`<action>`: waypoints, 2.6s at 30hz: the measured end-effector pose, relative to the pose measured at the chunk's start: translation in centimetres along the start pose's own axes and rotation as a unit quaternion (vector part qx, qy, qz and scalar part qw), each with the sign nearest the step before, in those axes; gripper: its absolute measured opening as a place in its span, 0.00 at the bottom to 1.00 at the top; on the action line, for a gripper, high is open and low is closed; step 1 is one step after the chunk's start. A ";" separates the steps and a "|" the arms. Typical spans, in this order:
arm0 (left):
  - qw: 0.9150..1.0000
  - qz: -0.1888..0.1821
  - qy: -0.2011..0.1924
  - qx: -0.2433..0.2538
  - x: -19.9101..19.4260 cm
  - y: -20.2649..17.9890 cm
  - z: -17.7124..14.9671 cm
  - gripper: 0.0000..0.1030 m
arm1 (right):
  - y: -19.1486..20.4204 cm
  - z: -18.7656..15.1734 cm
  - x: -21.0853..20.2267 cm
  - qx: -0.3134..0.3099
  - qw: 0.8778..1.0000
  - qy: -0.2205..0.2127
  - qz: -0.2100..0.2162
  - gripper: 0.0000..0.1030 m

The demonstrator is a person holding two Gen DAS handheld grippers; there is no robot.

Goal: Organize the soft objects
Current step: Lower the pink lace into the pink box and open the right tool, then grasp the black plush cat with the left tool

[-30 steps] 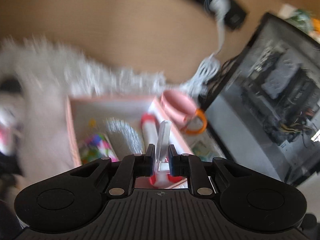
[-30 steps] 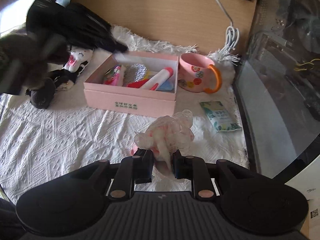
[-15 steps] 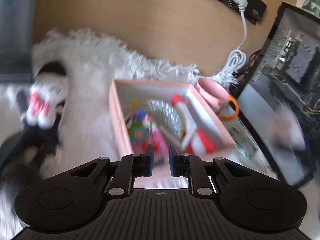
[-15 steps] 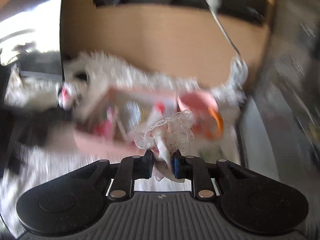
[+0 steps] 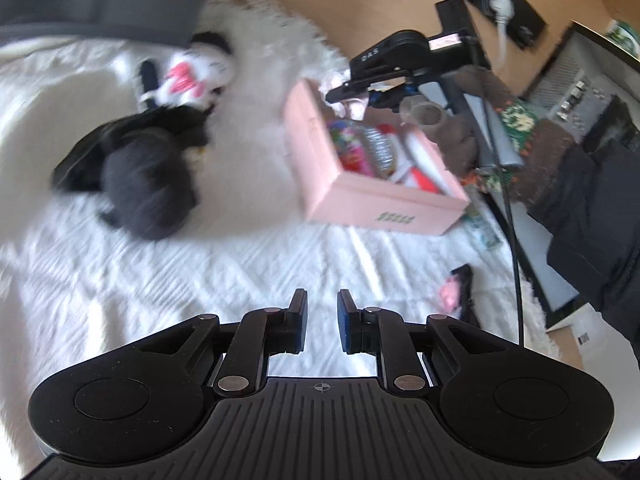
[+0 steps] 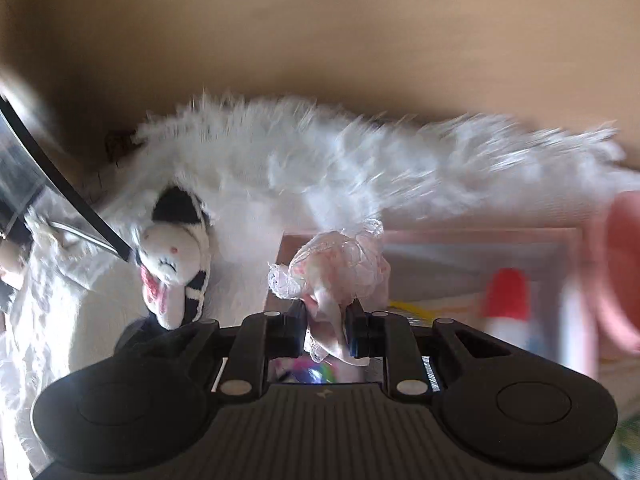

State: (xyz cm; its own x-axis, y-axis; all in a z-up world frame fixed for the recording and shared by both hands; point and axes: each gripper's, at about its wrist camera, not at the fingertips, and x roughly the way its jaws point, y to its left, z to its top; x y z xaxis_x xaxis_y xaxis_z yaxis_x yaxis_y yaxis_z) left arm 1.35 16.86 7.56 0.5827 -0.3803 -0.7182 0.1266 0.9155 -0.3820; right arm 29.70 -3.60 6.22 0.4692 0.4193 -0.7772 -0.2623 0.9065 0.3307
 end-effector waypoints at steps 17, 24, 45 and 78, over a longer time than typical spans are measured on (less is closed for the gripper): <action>0.999 0.034 0.030 0.017 0.7 0.1 -1.5 0.17 | 0.1 -3.9 -4.8 -0.030 0.998 -0.053 0.016 0.62; 0.997 0.031 0.044 0.047 2.9 -1.7 -1.0 0.17 | -1.2 -11.7 -14.9 -0.123 0.974 -0.157 -0.109 0.71; 0.994 0.047 -0.007 0.101 3.8 -1.9 2.3 0.17 | -0.1 -29.0 -15.0 -0.140 0.971 -0.110 -0.160 0.76; 0.986 0.123 -0.080 -0.077 2.7 7.3 7.7 0.34 | 0.6 -28.9 -10.7 -0.120 0.976 -0.075 -0.165 0.76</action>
State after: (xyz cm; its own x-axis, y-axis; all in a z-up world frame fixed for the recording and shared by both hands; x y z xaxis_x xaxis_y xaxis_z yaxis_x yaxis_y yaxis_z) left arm 10.09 23.51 7.32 0.7015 -0.1124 -0.7037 -0.1505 0.9418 -0.3005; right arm 0.14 -8.98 -0.74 0.6757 0.1246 -0.7266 -0.2572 0.9635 -0.0740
